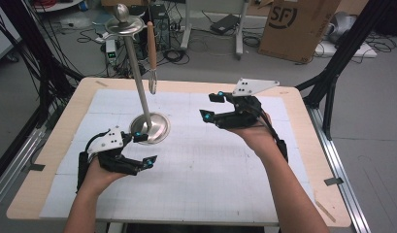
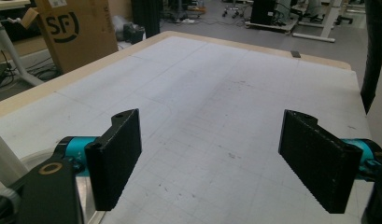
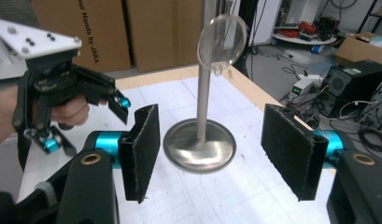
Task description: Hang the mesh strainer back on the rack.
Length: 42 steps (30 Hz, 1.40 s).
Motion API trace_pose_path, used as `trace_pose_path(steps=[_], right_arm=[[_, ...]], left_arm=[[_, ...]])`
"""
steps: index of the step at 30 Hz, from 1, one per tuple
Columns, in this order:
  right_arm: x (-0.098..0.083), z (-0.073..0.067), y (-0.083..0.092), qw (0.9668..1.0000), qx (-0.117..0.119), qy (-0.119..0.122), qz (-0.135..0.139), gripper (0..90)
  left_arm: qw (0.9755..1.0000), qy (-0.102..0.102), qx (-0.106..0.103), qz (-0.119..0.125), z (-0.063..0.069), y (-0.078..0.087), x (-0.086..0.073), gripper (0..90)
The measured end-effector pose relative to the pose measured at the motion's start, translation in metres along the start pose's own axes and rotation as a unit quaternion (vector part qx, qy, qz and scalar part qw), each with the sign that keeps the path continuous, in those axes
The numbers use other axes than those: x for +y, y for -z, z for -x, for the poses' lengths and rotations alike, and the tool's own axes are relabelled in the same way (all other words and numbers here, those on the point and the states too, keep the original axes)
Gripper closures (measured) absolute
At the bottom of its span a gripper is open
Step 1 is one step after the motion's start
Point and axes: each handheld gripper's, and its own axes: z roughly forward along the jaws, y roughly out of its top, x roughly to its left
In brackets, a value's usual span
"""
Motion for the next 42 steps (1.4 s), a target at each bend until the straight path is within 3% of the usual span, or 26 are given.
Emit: trace_pose_path(steps=[9, 18, 29, 42], right_arm=[[-0.023, -0.005, 0.010, 0.9997, -0.017, -0.006, -0.015, 30.7], [-0.049, -0.013, 0.023, 0.9994, -0.024, -0.017, -0.016, 23.5], [-0.083, -0.020, 0.036, 0.9989, -0.027, -0.035, -0.019, 21.1], [-0.123, -0.016, 0.048, 0.9965, -0.037, -0.070, -0.027, 20.9]], left_arm=[[0.9999, 0.009, 0.008, 0.011, -0.003, 0.003, 0.001, 21.8], [1.0000, 0.005, 0.008, -0.002, -0.001, 0.000, 0.000, 21.8], [0.9999, 0.004, 0.012, -0.001, 0.000, 0.000, -0.001, 21.6], [0.9998, 0.005, 0.017, -0.006, -0.001, -0.005, -0.007, 21.6]])
